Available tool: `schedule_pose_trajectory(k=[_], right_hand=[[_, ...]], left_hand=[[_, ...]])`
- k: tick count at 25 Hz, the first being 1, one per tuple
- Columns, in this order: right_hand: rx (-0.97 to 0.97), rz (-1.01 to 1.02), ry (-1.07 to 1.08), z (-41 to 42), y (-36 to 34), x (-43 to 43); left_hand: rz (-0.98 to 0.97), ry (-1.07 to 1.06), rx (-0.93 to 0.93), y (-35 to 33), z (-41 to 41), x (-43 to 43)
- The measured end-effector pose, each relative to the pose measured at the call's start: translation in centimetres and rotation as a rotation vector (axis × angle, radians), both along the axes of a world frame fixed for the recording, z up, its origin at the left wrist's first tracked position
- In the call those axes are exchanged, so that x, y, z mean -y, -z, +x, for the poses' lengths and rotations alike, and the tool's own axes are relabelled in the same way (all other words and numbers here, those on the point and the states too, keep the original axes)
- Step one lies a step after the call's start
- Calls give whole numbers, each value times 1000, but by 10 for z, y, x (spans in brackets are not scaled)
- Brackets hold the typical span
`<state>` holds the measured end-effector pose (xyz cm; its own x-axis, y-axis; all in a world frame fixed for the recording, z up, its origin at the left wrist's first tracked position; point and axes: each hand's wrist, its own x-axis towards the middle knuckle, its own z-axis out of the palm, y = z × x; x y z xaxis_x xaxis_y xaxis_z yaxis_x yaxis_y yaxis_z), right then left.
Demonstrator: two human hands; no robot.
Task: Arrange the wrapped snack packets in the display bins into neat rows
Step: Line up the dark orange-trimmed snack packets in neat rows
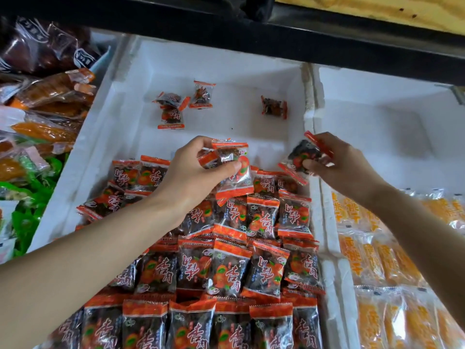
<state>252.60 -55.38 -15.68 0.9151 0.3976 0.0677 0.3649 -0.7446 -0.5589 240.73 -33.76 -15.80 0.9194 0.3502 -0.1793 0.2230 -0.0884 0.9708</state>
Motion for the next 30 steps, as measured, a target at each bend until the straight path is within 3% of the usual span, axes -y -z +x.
schedule_pose_trajectory(k=[6, 13, 19, 20, 22, 25, 27, 30], right_hand=[[88, -507, -184, 32, 29, -16], [138, -752, -369, 35, 24, -16], [187, -914, -370, 32, 25, -19], [206, -849, -344, 29, 23, -19], [170, -472, -271, 13, 14, -23], [-276, 154, -270, -30, -11, -49], [-371, 198, -345, -49, -17, -65], [-308, 181, -312, -53, -17, -86]], left_hand=[[19, 42, -11, 4, 6, 6], [39, 80, -47, 10, 9, 5], [50, 101, -82, 12, 10, 9], [44, 102, -81, 12, 10, 9], [28, 105, -73, 11, 8, 8], [32, 84, -49, 6, 4, 6], [57, 55, -43, 4, -1, 2], [33, 44, -50, 2, -11, -12]])
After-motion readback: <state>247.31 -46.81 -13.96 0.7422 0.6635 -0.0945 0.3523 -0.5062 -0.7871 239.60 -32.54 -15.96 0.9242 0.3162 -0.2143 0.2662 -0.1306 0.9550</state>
